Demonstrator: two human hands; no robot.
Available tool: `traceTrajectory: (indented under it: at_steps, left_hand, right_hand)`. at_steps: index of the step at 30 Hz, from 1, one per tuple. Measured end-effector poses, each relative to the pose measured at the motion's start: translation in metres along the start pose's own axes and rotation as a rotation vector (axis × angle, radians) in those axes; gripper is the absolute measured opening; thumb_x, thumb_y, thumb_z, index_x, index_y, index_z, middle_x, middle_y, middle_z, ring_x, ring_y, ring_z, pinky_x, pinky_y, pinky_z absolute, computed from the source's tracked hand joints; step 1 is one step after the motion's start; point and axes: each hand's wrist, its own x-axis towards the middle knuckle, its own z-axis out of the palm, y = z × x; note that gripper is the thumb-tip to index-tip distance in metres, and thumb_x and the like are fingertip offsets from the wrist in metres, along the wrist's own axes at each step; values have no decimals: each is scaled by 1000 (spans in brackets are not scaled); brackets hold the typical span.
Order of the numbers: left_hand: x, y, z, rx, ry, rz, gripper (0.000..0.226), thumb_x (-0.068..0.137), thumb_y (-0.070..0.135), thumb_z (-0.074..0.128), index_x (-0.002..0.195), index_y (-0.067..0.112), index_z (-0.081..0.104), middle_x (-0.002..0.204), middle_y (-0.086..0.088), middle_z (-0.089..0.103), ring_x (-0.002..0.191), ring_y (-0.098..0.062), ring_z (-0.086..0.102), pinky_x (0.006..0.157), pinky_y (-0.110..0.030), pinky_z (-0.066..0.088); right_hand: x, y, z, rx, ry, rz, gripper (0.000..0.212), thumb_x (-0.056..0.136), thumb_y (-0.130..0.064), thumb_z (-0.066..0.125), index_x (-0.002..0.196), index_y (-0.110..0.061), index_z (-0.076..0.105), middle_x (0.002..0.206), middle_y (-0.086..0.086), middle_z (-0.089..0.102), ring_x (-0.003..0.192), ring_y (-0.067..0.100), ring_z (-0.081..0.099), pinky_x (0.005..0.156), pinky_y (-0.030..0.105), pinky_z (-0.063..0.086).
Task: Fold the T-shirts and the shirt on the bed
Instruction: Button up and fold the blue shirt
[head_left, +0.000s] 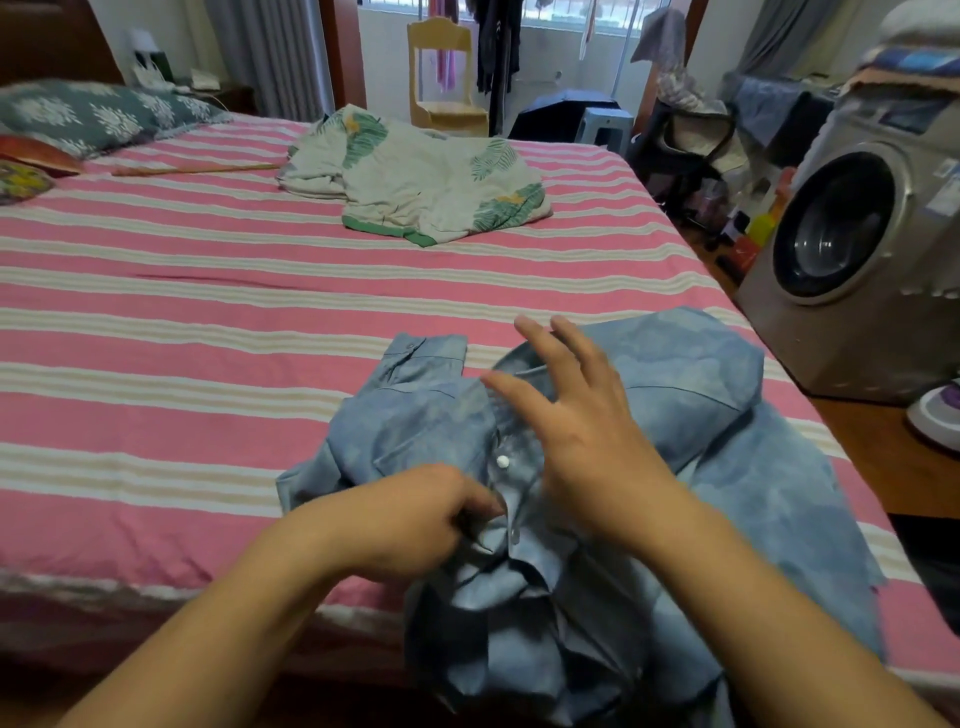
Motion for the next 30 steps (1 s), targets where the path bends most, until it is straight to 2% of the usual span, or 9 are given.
traceTrajectory:
  at_steps: [3,6,9,13,17,19,24,28,30]
  left_hand:
    - [2,-12,2,256,87,-76,43,87,15,58,118,46,59,117,10,63,131,-16,41,111,-42,31]
    - [6,-27,0,421,185,-131,40,91,32,63,129,44,59,133,13,60,145,-12,26,118,-40,14]
    - [10,-45,-2,423,245,-118,26,88,47,63,110,37,70,116,18,68,139,-10,33,108,-33,15]
    - [12,-40,-8,262,471,17,40,79,61,49,91,31,72,97,15,67,109,-9,55,105,-39,33]
    - [9,-14,-29,-97,982,230,13,86,34,70,86,22,67,88,15,66,86,2,59,102,-45,41]
    - [7,-6,-42,-149,1070,271,2,90,25,68,91,25,67,94,20,67,92,2,62,118,-43,28]
    - [6,-1,-60,423,940,347,16,96,36,57,93,31,72,83,15,61,94,-11,59,118,-49,20]
    - [7,8,-58,686,672,260,16,88,44,57,83,38,70,69,15,59,86,-12,58,114,-48,23]
    - [10,4,-49,525,560,129,9,90,47,64,89,38,64,71,18,59,85,-7,55,113,-41,22]
  right_hand:
    - [13,26,10,17,-241,84,83,76,-10,63,153,-24,35,162,2,27,154,29,4,122,57,9]
    - [18,34,13,48,-298,43,68,81,-27,71,143,-24,45,110,-5,62,128,17,42,124,45,-2]
    - [15,32,17,-119,-454,-15,49,86,-48,69,132,-35,57,96,-8,65,111,18,51,120,38,11]
    - [-4,46,25,-120,-373,-61,22,82,-30,76,101,-41,76,100,-7,60,108,26,53,109,42,29]
    - [-7,44,20,81,-261,-11,21,91,-10,61,108,-19,71,136,0,61,147,20,31,120,28,-9]
    - [-2,41,6,244,-45,131,21,97,-10,53,112,-11,68,130,9,65,140,19,37,122,25,-2]
    - [10,44,-38,398,435,303,21,92,-9,47,99,-21,63,91,-15,62,96,19,59,102,59,43]
    - [12,27,-53,457,228,73,20,91,-12,48,97,-19,66,93,-19,63,90,11,60,116,38,34]
    - [2,14,-41,363,28,-9,13,93,-21,52,100,-17,63,95,-8,59,91,13,54,100,30,39]
